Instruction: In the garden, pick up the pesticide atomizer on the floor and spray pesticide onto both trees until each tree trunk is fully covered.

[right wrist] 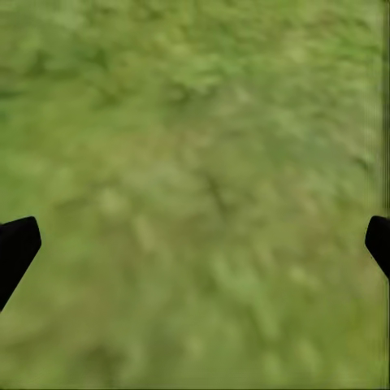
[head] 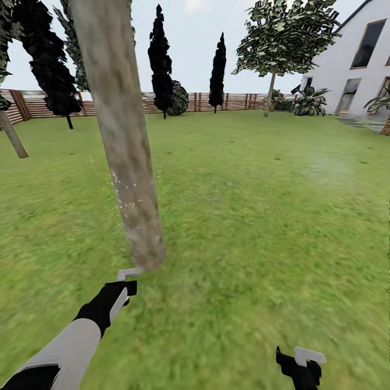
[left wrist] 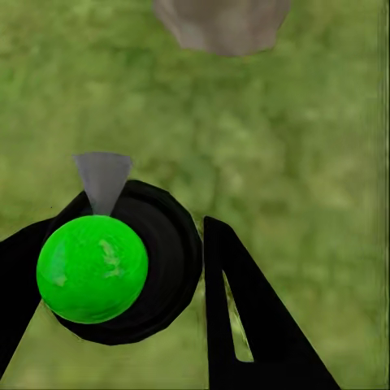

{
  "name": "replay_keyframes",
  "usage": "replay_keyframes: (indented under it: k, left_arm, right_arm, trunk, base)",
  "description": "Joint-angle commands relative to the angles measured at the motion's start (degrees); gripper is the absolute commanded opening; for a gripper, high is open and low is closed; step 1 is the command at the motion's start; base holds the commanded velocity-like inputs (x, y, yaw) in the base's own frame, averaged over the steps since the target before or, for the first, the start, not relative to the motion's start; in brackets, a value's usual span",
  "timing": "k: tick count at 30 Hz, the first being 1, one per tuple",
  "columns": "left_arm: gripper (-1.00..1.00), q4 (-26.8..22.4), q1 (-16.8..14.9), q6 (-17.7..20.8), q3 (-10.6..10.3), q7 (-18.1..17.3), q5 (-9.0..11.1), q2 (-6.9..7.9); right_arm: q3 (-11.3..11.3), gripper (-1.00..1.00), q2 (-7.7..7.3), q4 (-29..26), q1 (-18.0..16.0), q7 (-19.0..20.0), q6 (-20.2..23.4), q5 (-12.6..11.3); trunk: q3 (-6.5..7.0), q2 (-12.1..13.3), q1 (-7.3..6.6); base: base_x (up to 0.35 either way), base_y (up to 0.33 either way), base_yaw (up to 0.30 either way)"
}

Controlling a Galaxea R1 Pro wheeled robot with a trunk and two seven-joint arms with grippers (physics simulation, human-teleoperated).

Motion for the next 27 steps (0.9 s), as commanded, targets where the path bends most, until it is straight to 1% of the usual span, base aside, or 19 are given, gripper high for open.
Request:
replay_keyframes:
  k: [1,8,19,24,27]
  left_arm:
    - [-1.0,0.0,0.0,0.0,0.0,0.0,0.0,0.0]
    - [-1.0,0.0,0.0,0.0,0.0,0.0,0.0,0.0]
    - [-1.0,0.0,0.0,0.0,0.0,0.0,0.0,0.0]
    - [-1.0,0.0,0.0,0.0,0.0,0.0,0.1,0.02]
    - [-1.0,0.0,0.0,0.0,0.1,0.0,0.1,0.08]
  right_arm:
    - [0.0,1.0,0.0,0.0,0.0,0.0,0.0,0.0]
    - [0.0,1.0,0.0,0.0,0.0,0.0,0.0,0.0]
    - [0.0,1.0,0.0,0.0,0.0,0.0,0.0,0.0]
    - [0.0,1.0,0.0,0.0,0.0,0.0,0.0,0.0]
    - [0.0,1.0,0.0,0.0,0.0,0.0,0.0,0.0]
  trunk:
    - [0.0,0.0,0.0]
    - [0.0,0.0,0.0]
    - [0.0,0.0,0.0]
    - [0.0,0.0,0.0]
    - [0.0,0.0,0.0]
  base:
    - [0.095,-0.273,0.001]
    - [0.095,-0.273,0.034]
    - [0.095,-0.273,0.255]
    - [0.1,-0.273,0.033]
    - [0.213,-0.211,0.001]
